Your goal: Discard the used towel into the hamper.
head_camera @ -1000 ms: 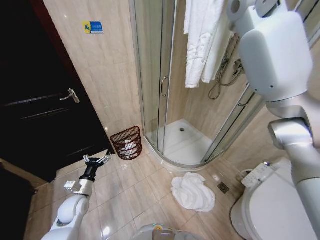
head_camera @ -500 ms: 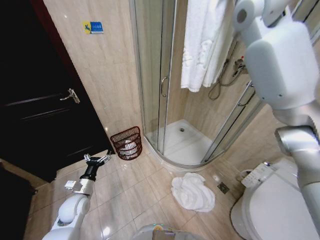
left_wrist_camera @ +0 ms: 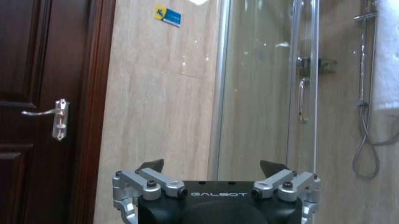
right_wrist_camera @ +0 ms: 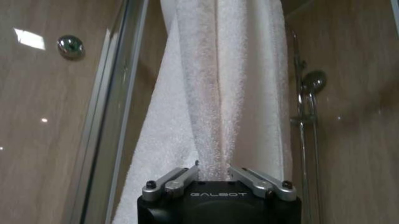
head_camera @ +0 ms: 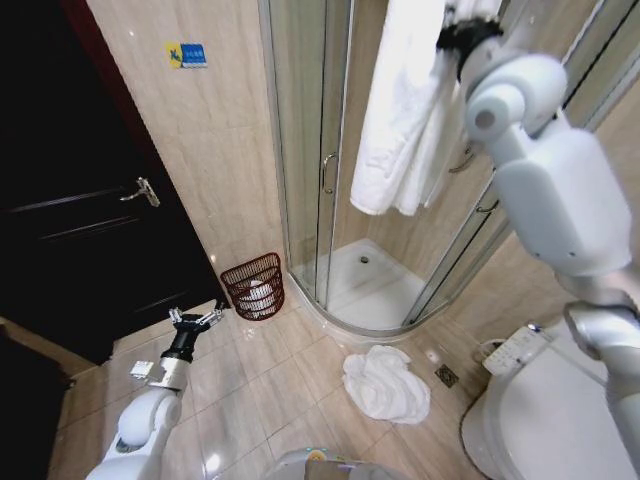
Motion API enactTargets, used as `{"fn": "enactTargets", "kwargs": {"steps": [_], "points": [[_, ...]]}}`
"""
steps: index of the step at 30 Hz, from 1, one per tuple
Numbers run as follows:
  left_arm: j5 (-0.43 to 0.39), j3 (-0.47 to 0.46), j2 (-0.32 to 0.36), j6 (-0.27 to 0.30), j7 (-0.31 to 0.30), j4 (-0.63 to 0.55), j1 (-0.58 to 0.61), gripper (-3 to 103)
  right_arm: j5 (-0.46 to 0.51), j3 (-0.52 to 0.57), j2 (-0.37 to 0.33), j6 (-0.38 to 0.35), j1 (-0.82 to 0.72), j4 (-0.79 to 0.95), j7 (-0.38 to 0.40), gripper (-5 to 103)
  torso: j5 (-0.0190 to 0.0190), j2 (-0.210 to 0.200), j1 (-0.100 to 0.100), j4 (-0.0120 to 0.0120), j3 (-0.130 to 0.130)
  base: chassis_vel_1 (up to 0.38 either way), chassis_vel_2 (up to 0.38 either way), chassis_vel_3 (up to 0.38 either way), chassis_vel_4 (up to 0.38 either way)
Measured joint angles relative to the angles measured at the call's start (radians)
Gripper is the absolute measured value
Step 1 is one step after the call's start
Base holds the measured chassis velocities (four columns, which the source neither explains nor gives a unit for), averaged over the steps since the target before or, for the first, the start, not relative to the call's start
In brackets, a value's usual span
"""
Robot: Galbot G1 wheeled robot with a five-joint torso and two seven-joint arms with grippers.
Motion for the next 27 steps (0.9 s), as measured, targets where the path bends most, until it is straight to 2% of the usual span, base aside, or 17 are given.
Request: {"fn": "enactTargets", "kwargs": {"steps": [19,27], "points": [[0.035,0.018,-0.021,0.005,-0.001,-0.027,0.008,100,-0.002,0.141,-0.137,0.005,-0.297,0.189,-0.026,4,-0.0001,0.0,0.0,0.0,0.0,0.0,0.0,0.0,0.0],[0.055,0.029,-0.031,0.012,-0.001,-0.037,0.009,100,-0.009,0.252,-0.2,0.011,-0.512,0.296,-0.059,4,0.0,0.0,0.0,0.0,0.0,0.0,0.0,0.0,0.0]]}}
